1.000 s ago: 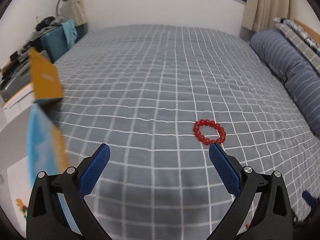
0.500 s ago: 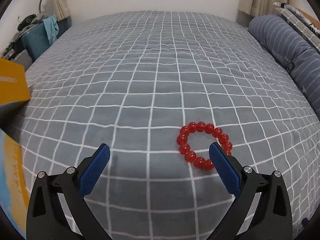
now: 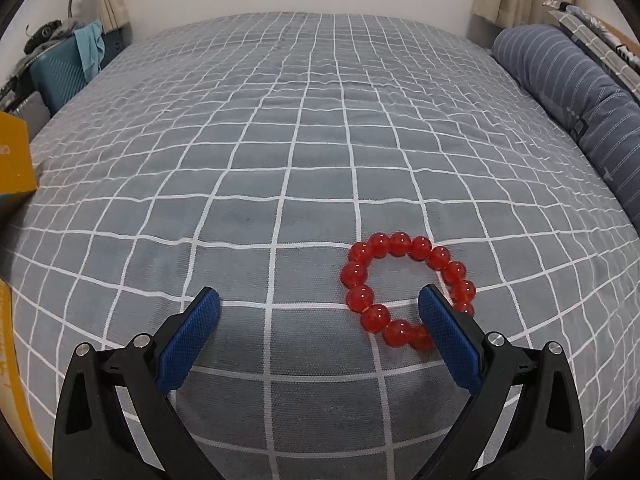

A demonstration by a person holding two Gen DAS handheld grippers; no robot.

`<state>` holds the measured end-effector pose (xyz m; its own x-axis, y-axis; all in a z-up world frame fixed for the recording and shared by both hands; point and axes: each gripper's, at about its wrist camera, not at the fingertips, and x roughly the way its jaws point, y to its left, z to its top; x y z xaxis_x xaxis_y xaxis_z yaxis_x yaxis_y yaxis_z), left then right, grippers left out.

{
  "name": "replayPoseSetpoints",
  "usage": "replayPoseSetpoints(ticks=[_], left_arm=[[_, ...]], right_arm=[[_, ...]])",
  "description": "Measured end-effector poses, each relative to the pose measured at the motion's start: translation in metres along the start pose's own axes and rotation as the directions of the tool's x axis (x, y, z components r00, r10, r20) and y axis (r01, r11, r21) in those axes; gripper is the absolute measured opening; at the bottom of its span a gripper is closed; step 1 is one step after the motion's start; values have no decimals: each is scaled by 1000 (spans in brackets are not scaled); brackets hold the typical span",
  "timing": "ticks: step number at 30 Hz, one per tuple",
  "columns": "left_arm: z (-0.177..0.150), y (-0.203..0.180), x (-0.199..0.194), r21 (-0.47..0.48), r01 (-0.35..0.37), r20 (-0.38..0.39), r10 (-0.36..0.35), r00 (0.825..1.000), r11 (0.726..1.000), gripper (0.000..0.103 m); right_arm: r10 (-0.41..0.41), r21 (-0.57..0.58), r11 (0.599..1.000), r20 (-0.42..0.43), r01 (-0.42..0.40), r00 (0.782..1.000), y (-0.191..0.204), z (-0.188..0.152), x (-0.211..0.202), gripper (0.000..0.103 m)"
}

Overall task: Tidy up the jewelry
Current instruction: 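Grasp the red bead bracelet with the left tool while the right tool grasps the second red cord bracelet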

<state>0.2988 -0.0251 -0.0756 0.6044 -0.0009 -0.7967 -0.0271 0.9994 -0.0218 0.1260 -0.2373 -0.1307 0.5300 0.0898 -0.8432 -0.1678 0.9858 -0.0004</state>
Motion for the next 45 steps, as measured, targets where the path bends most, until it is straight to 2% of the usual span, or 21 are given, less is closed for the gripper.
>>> replayPoseSetpoints(ticks=[4,6,9,11,12,15,17,19,22,28,45], left_arm=[[-1,7,4,-33,20,-12,-20,1000,999,93],[-1,7,6,-33,13,-23,-13,1000,999,89],[-4,2,3,-8,16,-24,-16,1000,1000,77],[-4,-2,1,4,37,-29,-37,999,999,61],[-5,-3,0,7,46,-33,-46,998,999,58],[-4,-4,-1,8,67,-46,-67,997,998,42],[-4,-5,-1,11,72,-54,-71,996,997,25],[-4,-5,-2,10,77,-62,-76,995,997,20],[-4,-2,-8,-4,82,-67,-82,994,997,14],[-1,2,-26,-26,130,-65,-132,989,991,13],[1,-5,-78,15,127,-24,-126,992,992,13]], right_arm=[[19,1,1000,-3,-19,1000,0,0,-1,45],[25,2,1000,-2,-25,1000,0,-1,-2,37],[23,-1,1000,1,-23,1000,0,0,-3,28],[23,1,1000,3,-23,1000,-1,1,-3,22],[22,2,1000,3,-22,1000,-1,1,-3,18],[15,6,1000,5,-15,1000,-2,1,-2,13],[12,12,1000,9,-12,1000,-3,1,-2,11],[15,20,1000,12,-15,1000,-4,2,-3,9],[16,30,999,21,-17,1000,-6,2,-4,9],[16,39,999,70,-19,997,-6,4,-13,9],[2,95,995,141,-15,990,-15,6,-31,9]])
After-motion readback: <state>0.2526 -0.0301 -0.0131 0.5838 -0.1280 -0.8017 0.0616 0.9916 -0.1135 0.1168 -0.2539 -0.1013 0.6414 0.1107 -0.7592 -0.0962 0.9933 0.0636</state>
